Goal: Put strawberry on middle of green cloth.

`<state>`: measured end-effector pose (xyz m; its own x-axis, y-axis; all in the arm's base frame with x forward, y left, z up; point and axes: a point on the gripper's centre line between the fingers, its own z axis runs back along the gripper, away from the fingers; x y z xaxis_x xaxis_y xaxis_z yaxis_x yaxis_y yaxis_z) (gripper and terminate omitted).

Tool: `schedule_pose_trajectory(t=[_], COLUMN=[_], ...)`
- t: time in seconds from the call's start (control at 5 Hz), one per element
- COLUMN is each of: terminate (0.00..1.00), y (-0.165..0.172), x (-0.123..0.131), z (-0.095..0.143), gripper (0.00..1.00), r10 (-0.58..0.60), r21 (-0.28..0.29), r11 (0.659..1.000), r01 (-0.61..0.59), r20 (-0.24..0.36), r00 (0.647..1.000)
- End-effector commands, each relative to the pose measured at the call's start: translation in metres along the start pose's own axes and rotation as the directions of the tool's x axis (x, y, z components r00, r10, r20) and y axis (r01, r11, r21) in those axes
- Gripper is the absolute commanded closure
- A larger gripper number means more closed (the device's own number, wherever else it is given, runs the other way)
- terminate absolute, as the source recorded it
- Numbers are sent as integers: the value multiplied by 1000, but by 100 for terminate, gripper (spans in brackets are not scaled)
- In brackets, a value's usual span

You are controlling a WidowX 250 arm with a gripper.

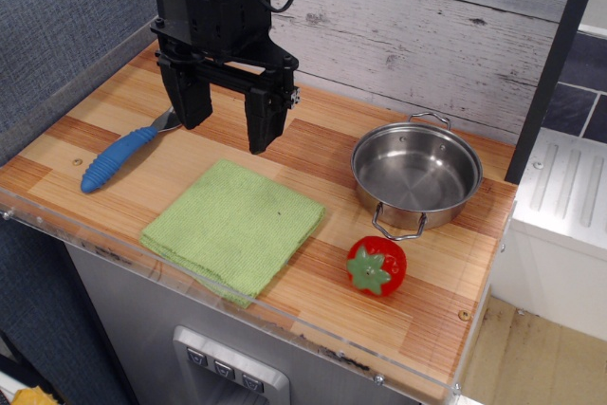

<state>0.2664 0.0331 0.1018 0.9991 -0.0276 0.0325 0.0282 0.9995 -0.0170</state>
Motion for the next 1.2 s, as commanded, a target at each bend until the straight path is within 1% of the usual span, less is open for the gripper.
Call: schedule_pose_trajectory(t=[0.0,0.4,0.6,0.8,1.0], terminate=[0,0,0,0,0], y=[0,-70,-100,-114,-115], x=[0,8,8,10,10], z=[0,-16,-28,-45,-53], gripper=[0,0,0,0,0], r10=[0,-82,-115,-136,-137], r21=[0,-10,-9,9,20], r11=[1000,997,993,991,990], r01=[0,82,116,136,136], r20=[0,8,36,69,66], r00=[1000,997,993,988,988])
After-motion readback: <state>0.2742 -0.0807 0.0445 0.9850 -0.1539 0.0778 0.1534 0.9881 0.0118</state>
